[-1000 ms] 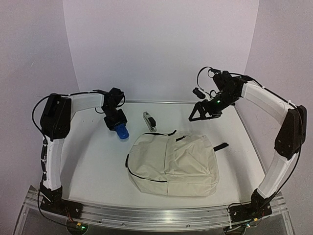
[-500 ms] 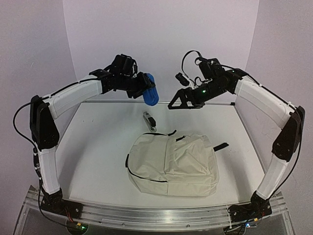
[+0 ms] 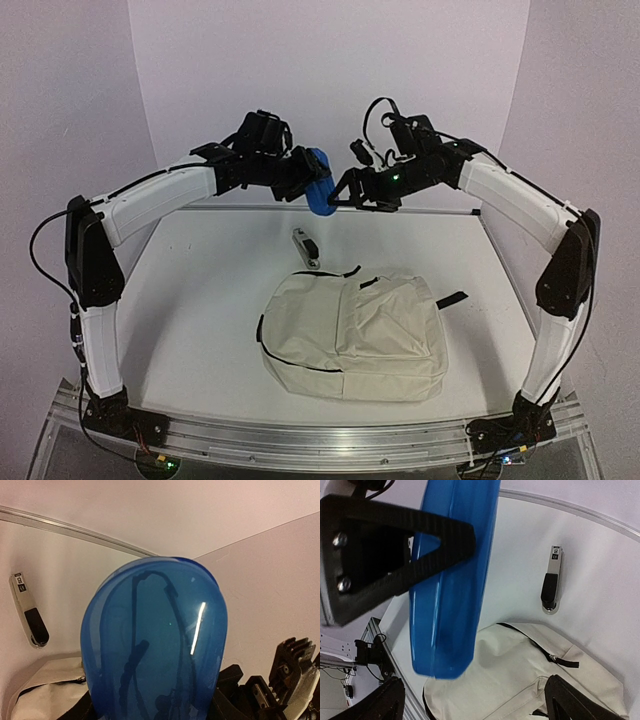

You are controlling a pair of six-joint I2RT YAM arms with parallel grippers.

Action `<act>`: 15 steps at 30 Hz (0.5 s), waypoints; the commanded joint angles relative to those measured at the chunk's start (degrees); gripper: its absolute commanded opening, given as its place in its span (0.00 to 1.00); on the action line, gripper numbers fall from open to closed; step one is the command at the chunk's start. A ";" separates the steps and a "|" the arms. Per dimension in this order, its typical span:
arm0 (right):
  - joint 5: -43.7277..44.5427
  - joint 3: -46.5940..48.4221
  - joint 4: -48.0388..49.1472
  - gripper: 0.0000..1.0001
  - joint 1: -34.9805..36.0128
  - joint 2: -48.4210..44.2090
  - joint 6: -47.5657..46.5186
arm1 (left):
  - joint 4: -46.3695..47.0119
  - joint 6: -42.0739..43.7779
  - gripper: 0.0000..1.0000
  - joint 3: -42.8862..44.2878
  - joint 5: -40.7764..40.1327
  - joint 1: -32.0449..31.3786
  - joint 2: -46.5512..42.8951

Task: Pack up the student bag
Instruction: Pick up the personal item from the center of the board.

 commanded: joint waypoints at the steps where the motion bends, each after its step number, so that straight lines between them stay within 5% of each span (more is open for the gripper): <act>1: 1.33 4.55 2.88 0.94 0.59 1.96 1.49 | 4.41 -0.33 0.50 3.55 0.07 -1.01 0.55; 11: 3.47 7.55 3.34 0.55 0.61 4.68 1.19 | 5.29 0.06 0.51 5.30 1.92 -1.38 1.73; 15: 3.03 8.70 3.39 0.50 0.57 5.16 1.37 | 4.48 0.45 0.52 6.66 2.05 -1.54 2.49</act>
